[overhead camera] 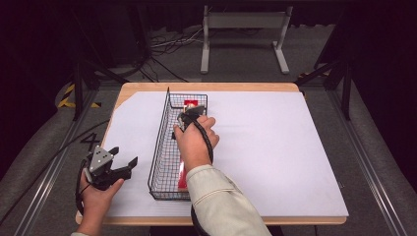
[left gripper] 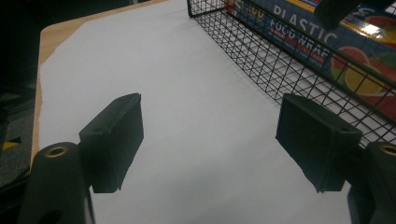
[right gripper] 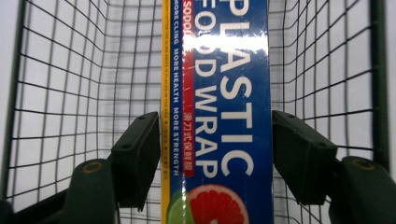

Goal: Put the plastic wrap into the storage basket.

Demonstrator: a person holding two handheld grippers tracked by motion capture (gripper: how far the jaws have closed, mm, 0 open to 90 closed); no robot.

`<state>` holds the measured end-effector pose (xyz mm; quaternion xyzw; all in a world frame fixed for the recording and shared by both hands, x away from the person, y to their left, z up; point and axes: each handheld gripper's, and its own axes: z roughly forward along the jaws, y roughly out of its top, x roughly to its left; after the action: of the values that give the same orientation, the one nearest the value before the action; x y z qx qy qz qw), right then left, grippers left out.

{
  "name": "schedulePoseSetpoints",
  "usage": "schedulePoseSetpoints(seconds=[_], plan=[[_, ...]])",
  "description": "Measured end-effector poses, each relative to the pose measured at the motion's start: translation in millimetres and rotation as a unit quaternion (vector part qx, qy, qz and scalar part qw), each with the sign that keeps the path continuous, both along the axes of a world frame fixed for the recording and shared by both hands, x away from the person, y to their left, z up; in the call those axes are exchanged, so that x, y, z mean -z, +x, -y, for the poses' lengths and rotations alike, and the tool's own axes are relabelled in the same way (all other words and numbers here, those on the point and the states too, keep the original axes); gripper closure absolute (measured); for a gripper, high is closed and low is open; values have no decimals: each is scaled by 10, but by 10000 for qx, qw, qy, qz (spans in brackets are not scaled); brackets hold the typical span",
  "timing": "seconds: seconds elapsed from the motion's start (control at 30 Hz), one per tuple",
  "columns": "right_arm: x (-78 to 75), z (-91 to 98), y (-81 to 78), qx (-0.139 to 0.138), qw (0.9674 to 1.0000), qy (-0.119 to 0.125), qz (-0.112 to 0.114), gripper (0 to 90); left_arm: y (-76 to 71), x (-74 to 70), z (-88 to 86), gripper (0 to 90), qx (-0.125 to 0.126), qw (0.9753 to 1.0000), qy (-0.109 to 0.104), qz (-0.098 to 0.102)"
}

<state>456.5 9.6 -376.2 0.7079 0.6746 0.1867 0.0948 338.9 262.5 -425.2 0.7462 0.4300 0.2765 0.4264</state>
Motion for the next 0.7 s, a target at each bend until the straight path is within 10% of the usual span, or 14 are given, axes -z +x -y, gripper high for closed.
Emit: schedulePoseSetpoints(seconds=[0.33, 0.7], plan=[[-46, 21, -8, -42, 10000, 11, 13, 357, -2, -5, 2, 234, -23, 10000, -16, -2], [-385, 150, -74, -370, 9968, 209, 671, 328, 5, -9, -1, 234, 8, 9999, -122, -12]])
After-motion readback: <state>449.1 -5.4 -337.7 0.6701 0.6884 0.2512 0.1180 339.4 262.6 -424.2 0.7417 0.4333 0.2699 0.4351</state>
